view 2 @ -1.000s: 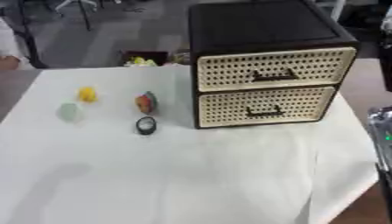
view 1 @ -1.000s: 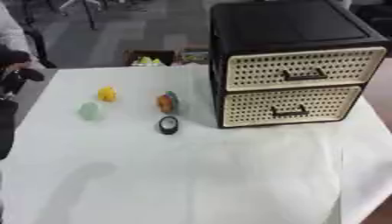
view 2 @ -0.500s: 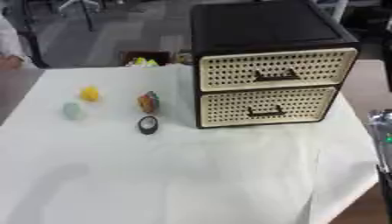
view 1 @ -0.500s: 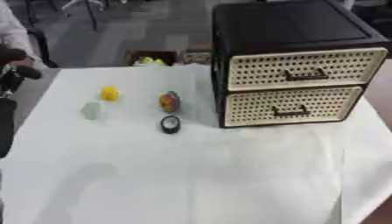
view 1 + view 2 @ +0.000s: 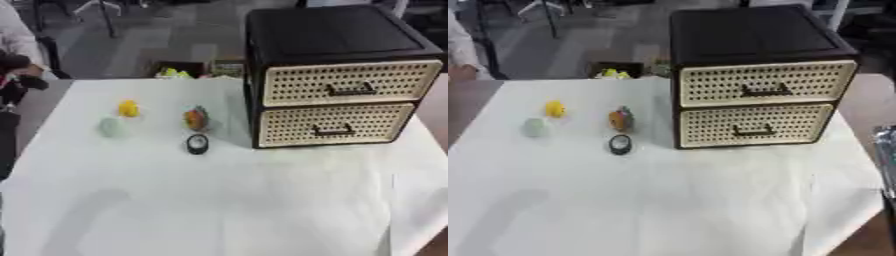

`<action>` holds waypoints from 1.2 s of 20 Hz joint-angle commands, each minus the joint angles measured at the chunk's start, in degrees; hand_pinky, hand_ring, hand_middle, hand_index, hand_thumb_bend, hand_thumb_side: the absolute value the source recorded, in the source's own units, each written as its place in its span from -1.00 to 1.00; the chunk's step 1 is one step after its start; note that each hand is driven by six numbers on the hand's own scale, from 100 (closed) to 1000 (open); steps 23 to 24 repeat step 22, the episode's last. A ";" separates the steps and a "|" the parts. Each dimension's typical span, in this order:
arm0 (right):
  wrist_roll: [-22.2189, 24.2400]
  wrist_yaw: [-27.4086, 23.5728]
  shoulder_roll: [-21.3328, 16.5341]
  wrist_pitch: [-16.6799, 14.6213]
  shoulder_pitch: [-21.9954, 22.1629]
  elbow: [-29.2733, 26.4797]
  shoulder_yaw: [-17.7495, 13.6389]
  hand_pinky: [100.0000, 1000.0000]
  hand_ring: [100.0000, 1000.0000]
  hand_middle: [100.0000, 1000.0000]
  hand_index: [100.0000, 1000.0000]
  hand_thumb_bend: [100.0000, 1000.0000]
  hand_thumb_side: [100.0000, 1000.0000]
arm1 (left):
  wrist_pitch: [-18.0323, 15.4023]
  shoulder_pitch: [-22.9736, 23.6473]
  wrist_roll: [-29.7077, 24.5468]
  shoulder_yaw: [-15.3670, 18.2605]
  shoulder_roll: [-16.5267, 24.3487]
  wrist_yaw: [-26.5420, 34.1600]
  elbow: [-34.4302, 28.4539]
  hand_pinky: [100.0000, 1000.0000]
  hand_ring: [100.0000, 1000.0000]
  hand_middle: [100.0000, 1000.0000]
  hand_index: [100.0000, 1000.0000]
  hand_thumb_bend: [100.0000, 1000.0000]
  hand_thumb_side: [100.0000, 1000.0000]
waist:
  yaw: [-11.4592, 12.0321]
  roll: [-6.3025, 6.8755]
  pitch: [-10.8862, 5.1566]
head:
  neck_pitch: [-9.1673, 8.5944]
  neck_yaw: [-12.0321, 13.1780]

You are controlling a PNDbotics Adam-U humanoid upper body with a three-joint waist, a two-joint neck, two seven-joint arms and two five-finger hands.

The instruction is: Pick up objects from table and place into drawer.

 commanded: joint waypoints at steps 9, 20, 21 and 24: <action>-1.11 0.83 0.12 -0.08 -0.15 -0.98 -1.02 -0.35 0.02 0.16 0.38 -1.00 -0.03 | -0.02 0.12 0.14 0.40 0.87 0.19 -1.01 0.12 0.34 0.18 0.44 -1.00 0.93 | 0.24 -0.17 -1.28 | 3.16 -1.87; -1.55 0.92 0.65 -0.42 0.02 -0.98 -1.15 -0.33 0.00 0.14 0.37 -1.00 -0.06 | 0.12 0.35 0.26 0.38 0.86 0.54 -1.01 0.12 0.34 0.18 0.44 -1.00 0.93 | 0.36 -0.24 -1.88 | 4.06 -2.03; -1.60 0.92 0.67 -0.43 0.02 -0.98 -1.17 -0.33 0.00 0.14 0.37 -1.00 -0.06 | 0.12 0.34 0.28 0.38 0.88 0.54 -1.01 0.12 0.34 0.18 0.44 -1.00 0.93 | 0.36 -0.26 -1.90 | 4.02 -1.99; -1.64 0.94 0.68 -0.46 0.01 -0.98 -1.18 -0.33 0.00 0.14 0.37 -1.00 -0.06 | 0.11 0.35 0.31 0.39 0.89 0.55 -1.01 0.12 0.34 0.18 0.44 -1.00 0.93 | 0.37 -0.28 -1.93 | 3.97 -1.95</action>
